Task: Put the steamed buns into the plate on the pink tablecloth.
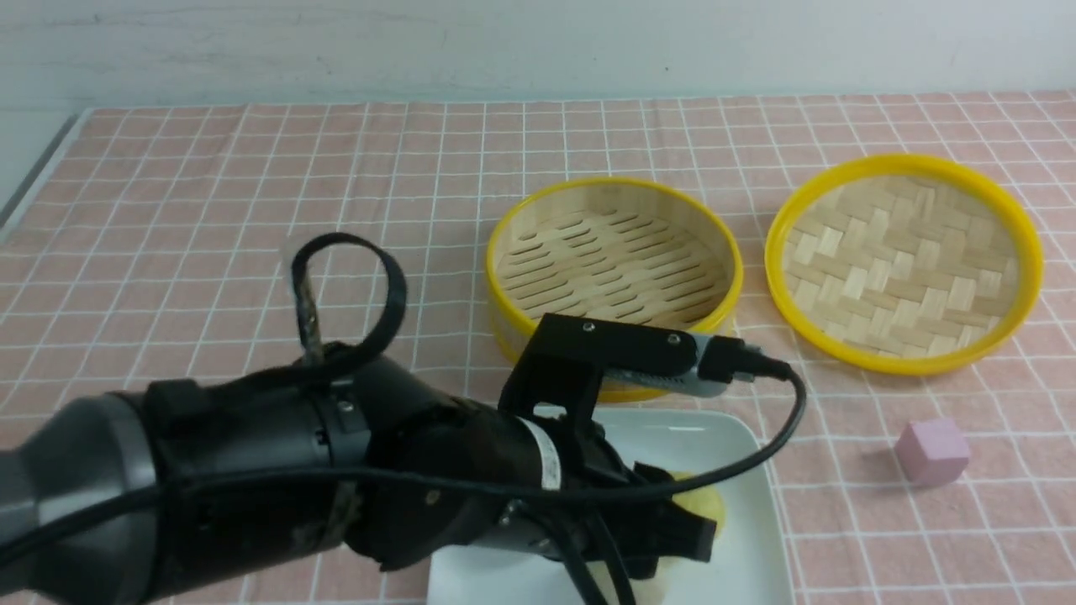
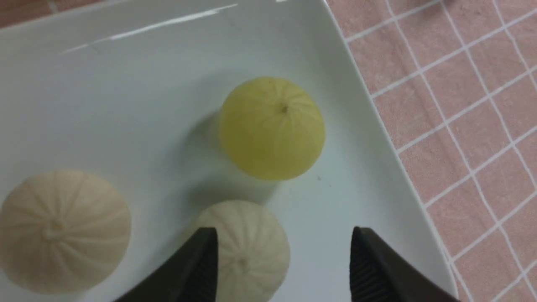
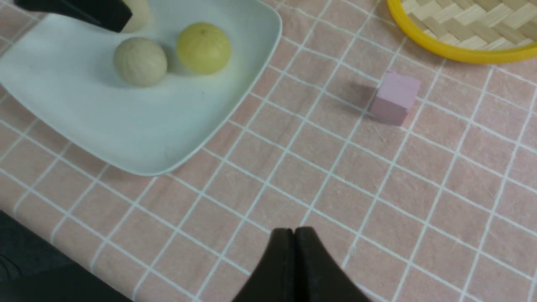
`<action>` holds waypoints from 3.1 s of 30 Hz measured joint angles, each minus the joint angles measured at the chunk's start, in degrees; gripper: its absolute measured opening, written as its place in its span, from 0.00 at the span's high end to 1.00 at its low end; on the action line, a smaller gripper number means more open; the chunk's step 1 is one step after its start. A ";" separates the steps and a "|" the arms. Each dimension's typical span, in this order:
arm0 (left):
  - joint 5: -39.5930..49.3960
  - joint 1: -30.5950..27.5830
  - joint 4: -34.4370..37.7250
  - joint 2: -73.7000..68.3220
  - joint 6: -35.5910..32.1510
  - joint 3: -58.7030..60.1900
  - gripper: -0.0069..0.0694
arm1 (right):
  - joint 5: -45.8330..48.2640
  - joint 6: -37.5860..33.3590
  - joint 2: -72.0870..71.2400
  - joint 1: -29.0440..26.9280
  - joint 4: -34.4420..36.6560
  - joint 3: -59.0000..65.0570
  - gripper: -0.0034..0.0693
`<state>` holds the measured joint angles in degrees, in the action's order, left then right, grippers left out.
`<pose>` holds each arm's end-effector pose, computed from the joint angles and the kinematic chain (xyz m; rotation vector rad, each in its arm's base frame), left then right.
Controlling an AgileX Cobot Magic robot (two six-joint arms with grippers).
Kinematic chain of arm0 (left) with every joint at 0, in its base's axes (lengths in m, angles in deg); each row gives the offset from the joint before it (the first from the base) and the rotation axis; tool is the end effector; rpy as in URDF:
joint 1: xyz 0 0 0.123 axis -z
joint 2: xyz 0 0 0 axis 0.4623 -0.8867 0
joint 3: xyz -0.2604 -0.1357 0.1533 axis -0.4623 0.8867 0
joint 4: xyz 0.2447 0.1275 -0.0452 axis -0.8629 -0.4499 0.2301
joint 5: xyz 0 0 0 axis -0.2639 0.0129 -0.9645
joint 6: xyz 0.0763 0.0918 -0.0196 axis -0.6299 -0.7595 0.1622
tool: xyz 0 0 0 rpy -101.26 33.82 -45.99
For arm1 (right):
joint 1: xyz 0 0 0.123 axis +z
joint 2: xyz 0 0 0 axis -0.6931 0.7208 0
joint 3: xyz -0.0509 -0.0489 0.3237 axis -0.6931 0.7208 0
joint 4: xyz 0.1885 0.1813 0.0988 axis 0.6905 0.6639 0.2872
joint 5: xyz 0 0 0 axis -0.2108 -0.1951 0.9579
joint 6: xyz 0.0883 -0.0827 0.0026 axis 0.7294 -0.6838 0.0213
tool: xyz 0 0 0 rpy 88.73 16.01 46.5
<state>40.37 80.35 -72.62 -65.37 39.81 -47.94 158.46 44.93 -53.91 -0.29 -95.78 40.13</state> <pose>0.2048 -0.2804 0.2379 0.5909 2.4616 -0.6699 0.0214 0.0036 0.3357 -0.6103 2.2300 0.3727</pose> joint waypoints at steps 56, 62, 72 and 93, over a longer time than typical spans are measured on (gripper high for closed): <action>12.90 0.00 -10.54 16.46 -0.13 0.00 0.90 | -46.55 1.51 -17.67 -28.78 -0.33 42.63 0.92; 18.45 0.00 -17.57 26.18 -0.13 0.00 0.90 | -48.47 1.51 -17.67 -37.00 -0.40 43.12 0.91; 34.62 0.00 -23.76 43.50 2.52 0.24 0.90 | -48.91 1.51 -17.67 -39.89 -0.40 43.18 0.91; 14.65 0.00 -31.66 63.43 32.94 16.11 0.89 | -48.91 1.51 -17.67 -39.89 -0.35 43.18 0.88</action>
<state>55.03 80.35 -104.27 -1.94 72.75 -31.83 109.55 46.44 -71.58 -40.18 -96.13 83.30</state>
